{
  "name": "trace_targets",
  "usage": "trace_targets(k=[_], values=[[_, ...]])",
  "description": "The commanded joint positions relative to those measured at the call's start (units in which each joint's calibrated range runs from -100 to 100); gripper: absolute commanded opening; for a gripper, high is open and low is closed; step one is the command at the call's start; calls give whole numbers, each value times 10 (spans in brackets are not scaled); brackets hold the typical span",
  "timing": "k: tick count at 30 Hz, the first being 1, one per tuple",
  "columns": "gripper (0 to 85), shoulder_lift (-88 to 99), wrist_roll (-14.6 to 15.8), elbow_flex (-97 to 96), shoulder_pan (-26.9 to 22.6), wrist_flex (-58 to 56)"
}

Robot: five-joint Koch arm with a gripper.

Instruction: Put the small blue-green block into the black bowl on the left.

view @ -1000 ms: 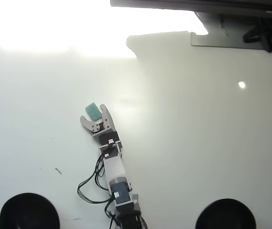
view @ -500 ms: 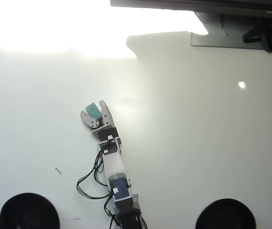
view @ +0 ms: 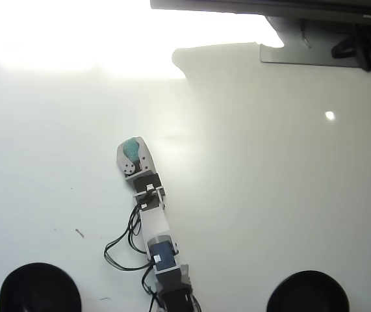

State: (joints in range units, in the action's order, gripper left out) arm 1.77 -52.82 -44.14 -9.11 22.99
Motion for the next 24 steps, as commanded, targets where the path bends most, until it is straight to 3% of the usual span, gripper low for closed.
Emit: trace_targets(k=[1, 15, 24], values=[[76, 18, 9, 23, -3, 27], [38, 214, 61, -1, -27, -43], [38, 367, 104, 1, -71, -124]])
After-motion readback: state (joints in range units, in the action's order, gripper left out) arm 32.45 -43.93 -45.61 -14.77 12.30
